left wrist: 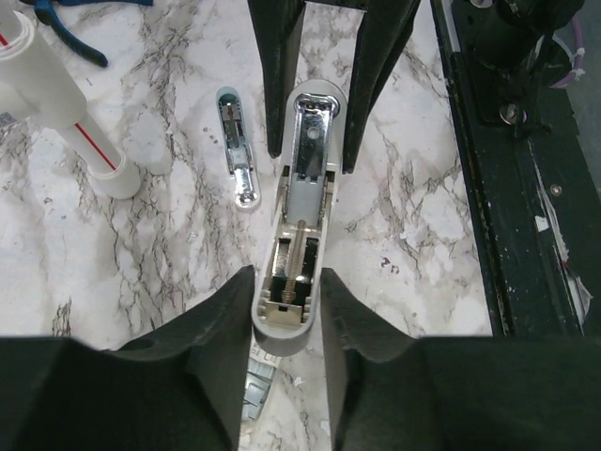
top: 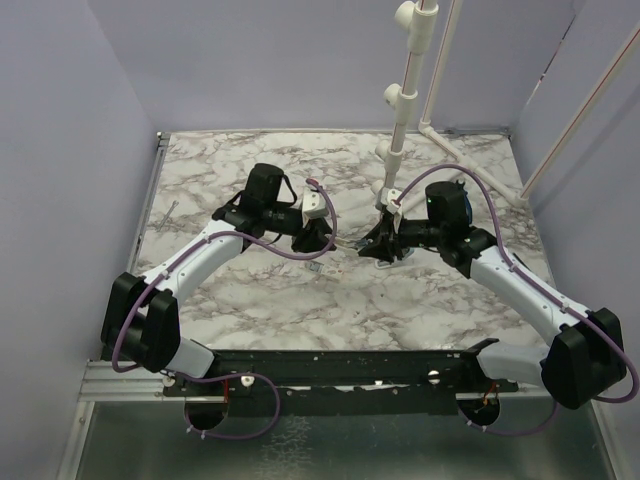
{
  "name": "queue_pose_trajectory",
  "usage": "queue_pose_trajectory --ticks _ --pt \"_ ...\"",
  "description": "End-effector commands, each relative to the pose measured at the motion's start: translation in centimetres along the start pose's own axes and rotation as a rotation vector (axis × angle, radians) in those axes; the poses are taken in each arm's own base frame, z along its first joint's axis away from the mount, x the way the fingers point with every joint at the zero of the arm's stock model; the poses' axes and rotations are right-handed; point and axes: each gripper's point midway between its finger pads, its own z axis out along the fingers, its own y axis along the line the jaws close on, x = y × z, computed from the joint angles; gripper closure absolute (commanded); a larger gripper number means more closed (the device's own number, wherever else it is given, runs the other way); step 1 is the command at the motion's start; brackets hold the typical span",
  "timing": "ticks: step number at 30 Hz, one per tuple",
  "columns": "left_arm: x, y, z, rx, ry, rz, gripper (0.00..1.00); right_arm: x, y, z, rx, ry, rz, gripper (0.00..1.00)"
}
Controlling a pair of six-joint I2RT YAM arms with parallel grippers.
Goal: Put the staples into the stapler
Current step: Open the stapler at the center of the board, then place the stapler at the center of the board.
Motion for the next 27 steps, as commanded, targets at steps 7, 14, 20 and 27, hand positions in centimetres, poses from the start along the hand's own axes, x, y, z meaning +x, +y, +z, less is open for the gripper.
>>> queue_pose_trajectory --ticks 7,14,20,27 --pt "-0.4 -0.2 0.0 0.012 -0.001 0.033 1.00 0.7 -0.4 -0.2 0.035 0.018 -0.028 0.73" --pt "1.8 0.6 -2.0 -0.050 0.109 0.068 1.00 1.3 -0.8 -0.7 0.077 0.058 -0.041 0.28" --pt "6.0 2.7 -5.6 -0.117 0.269 0.061 1.00 1.7 -0.7 -1.2 0.096 0.072 -0.065 0.23" --pt "11.6 6.0 -9.3 -0.211 0.439 0.070 1.00 1.8 -0.8 -1.2 0.100 0.077 -0.066 0.23"
